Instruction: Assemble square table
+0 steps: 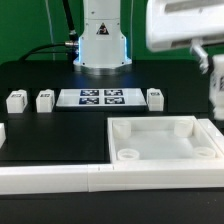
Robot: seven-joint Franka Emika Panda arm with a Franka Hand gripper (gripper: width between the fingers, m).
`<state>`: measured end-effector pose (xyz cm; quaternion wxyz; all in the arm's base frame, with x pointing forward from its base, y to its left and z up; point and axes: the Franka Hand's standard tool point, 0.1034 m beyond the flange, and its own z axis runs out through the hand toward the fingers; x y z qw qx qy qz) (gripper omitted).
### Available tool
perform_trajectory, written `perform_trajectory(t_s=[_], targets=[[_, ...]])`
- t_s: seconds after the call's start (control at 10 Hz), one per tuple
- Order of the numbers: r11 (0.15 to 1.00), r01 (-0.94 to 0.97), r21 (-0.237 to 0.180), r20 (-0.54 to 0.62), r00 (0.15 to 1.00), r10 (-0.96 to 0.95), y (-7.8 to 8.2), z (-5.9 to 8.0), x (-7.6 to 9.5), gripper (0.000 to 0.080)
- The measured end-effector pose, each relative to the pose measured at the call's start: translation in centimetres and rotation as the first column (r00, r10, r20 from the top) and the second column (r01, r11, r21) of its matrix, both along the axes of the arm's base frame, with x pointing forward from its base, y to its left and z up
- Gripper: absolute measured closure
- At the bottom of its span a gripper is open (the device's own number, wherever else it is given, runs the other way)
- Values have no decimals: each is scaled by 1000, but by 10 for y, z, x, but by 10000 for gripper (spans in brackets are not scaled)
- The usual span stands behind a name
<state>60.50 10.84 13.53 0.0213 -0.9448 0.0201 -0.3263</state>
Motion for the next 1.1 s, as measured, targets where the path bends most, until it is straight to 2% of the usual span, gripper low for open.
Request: perform_trajectory(t_s=[0.1,0.2,1.1], targets=[[1000,12,-12,6,1000,-12,-20,6,9,509],[1000,19,-11,17,1000,-19,-25,10,16,509],[1000,-5,-30,13,1000,5,-24,7,15,509]])
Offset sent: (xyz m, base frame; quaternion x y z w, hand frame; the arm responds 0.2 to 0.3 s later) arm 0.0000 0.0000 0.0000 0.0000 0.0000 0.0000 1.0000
